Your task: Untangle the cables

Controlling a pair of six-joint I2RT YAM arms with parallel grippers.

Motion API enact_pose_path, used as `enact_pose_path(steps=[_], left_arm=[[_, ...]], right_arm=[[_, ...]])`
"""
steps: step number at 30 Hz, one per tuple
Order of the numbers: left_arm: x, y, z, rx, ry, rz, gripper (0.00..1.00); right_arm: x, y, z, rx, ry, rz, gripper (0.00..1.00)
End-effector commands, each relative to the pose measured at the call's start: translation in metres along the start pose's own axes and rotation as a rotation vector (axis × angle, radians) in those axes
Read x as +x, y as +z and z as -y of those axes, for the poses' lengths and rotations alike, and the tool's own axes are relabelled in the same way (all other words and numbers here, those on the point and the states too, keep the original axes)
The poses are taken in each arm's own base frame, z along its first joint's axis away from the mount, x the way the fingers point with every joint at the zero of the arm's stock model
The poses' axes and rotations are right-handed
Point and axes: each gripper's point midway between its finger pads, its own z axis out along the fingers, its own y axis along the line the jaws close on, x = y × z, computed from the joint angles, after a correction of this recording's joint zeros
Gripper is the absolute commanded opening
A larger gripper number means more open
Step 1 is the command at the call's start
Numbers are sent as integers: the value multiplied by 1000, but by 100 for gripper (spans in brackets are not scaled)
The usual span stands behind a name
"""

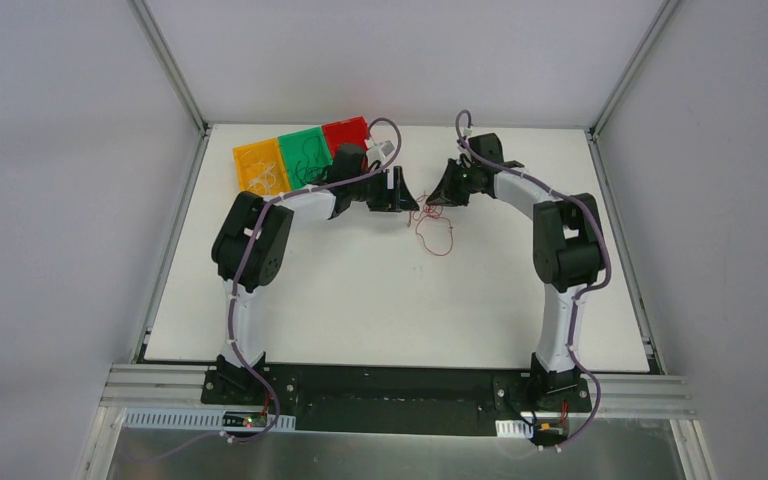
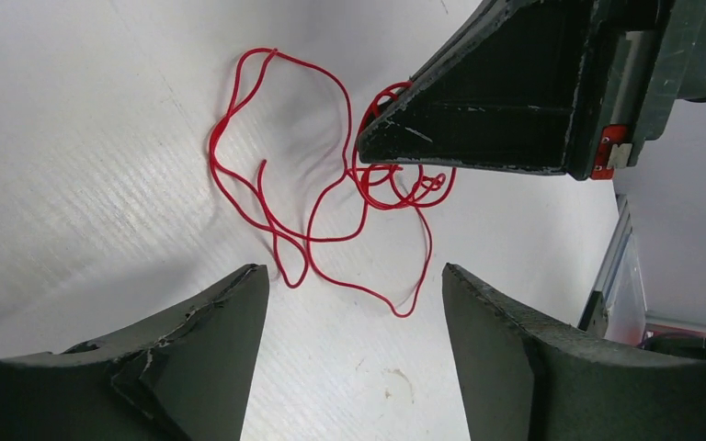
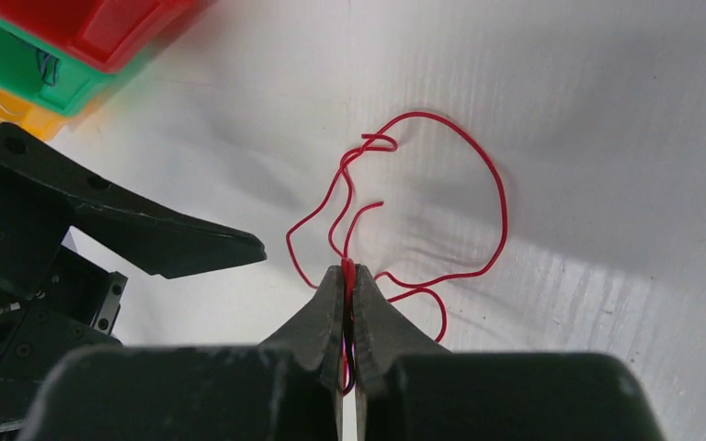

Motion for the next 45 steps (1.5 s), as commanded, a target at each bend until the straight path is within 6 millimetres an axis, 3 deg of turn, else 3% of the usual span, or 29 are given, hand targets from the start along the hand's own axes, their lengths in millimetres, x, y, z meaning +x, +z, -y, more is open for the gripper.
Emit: enact_pose_path(steps=[1, 12, 19, 26, 31, 36, 38, 40, 42, 45], left_arm=[[-2, 7, -13, -40, 18, 10, 69], [19, 30, -21, -1, -4, -46, 64], [24, 44, -7, 56, 64, -72, 64], [20, 46, -6, 36, 87, -54, 39], [5, 38, 1, 12, 86, -9, 3], [-5, 17, 24, 35, 127, 31, 0], [-9, 2, 36, 45, 168, 47, 0], [-14, -13, 46, 51, 214, 58, 0], [-24, -30, 55, 46, 259, 76, 0], [-49, -55, 67, 38, 314, 120, 0]], right_arm=[[-20, 4, -9, -5, -35, 49, 0], [-11, 26, 0, -13, -15, 5, 0], [-7, 29, -23, -104, 18, -26, 0], [-6, 20, -54, -183, 37, -41, 0], [6, 14, -57, -186, 58, -53, 0], [-6, -3, -62, -198, 56, -15, 0], [-16, -15, -65, -209, 55, 10, 14], [-28, -29, -68, -221, 51, 37, 38], [-41, -45, -72, -234, 40, 69, 54], [-59, -72, -78, -245, 9, 128, 70]])
